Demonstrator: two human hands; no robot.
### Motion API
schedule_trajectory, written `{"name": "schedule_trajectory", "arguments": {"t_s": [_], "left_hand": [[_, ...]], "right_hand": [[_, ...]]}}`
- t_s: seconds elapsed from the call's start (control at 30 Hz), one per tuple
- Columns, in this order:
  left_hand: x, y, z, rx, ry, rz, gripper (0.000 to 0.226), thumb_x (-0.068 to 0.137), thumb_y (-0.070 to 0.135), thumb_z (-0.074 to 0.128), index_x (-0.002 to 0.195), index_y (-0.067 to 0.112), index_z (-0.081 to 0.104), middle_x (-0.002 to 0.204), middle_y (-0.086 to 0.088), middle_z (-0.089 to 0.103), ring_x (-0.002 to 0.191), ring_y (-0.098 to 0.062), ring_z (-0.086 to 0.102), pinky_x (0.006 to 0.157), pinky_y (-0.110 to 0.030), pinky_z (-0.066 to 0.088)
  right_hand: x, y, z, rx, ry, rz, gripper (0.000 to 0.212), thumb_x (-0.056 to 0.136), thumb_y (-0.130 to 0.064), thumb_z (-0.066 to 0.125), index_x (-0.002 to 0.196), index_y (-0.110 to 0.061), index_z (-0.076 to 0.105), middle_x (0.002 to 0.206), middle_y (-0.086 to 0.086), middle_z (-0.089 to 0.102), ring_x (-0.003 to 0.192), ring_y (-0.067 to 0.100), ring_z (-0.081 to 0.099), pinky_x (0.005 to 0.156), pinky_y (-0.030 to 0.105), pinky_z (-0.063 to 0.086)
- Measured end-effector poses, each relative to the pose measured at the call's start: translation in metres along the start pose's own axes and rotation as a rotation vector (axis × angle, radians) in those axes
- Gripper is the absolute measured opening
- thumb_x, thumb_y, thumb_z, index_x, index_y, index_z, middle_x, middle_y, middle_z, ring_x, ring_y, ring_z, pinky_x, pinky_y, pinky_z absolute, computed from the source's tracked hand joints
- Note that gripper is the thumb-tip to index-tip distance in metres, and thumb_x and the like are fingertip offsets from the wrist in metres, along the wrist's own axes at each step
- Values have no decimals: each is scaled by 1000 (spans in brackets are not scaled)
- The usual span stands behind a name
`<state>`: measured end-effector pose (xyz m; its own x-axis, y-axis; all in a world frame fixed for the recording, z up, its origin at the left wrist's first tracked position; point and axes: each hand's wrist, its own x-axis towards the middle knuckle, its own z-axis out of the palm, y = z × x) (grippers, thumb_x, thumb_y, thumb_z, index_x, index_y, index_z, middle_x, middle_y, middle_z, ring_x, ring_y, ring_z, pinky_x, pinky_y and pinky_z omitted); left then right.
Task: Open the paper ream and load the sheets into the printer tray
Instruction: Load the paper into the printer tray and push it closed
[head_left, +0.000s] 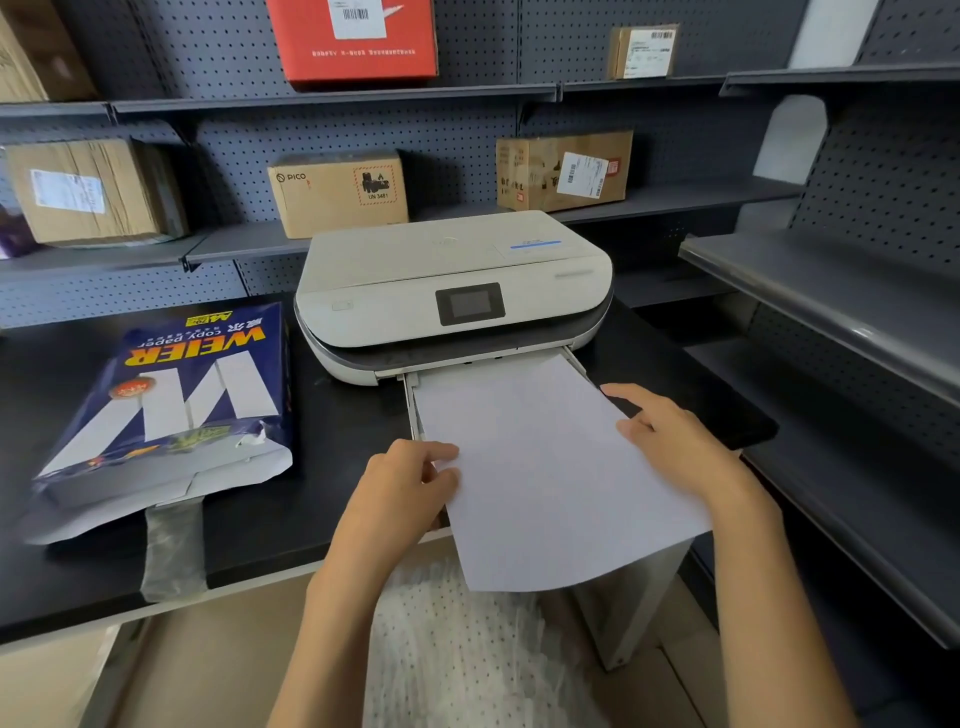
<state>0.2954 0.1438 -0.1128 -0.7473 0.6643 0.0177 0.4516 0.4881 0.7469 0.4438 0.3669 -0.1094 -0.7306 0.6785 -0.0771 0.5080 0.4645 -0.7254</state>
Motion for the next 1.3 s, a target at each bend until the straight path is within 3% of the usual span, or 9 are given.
{"name": "schedule_trajectory", "arguments": {"t_s": [0.1,0.23,0.47,0.73,0.87,0.97,1.13,1.3], "left_hand": [[2,-1,0,2,5,3,35,95,21,54,129,24,61,67,-1,59,54,-10,57,52,-18,45],[7,0,-1,-2,14,9,35,95,20,52,129,24,61,64,3,57,50,-7,58,51,-14,44],[8,2,-5,4,2,9,38,94,19,51,130,24,61,62,6,57,46,-3,56,47,-8,42],[10,5,-7,-10,-21,18,37,94,18,52,129,23,61,57,6,57,42,1,54,45,-6,38],[14,3,-6,-4,-28,8,36,96,18,51,131,22,60,57,6,57,44,0,55,44,-6,38],[18,-1,-5,0,-35,-8,37,96,18,51,132,22,59,61,6,57,48,-4,57,51,-13,44],[28,-5,-4,2,-37,-22,37,96,18,52,132,23,58,62,7,53,53,-8,59,56,-18,45],[40,-8,-3,23,-25,-33,36,96,20,51,131,25,58,60,6,55,41,2,54,49,-14,39]], "right_hand": [[4,-2,-1,12,10,9,49,103,-15,42,148,-34,37,73,-2,51,76,14,53,79,30,44],[10,-3,-3,-6,-5,29,49,102,-16,42,147,-37,38,73,-2,49,71,13,51,72,28,43],[18,-5,-5,-88,-62,58,36,101,-18,42,130,-39,49,101,12,61,81,23,57,69,31,47],[18,-1,-6,-74,-83,63,35,101,-18,45,130,-37,48,79,1,51,72,17,54,67,29,46],[21,-4,-6,-98,-84,85,32,101,-23,46,130,-37,47,96,7,51,79,21,56,71,31,46],[24,-8,-5,-121,-76,108,20,101,-25,46,120,-26,47,110,9,55,93,24,58,77,33,46],[33,-12,-4,-140,-25,116,12,99,-25,49,105,-14,50,109,10,57,91,23,55,73,31,42],[47,-13,-2,-131,-21,118,10,98,-22,48,101,-14,53,109,9,57,87,22,53,69,29,41]]}}
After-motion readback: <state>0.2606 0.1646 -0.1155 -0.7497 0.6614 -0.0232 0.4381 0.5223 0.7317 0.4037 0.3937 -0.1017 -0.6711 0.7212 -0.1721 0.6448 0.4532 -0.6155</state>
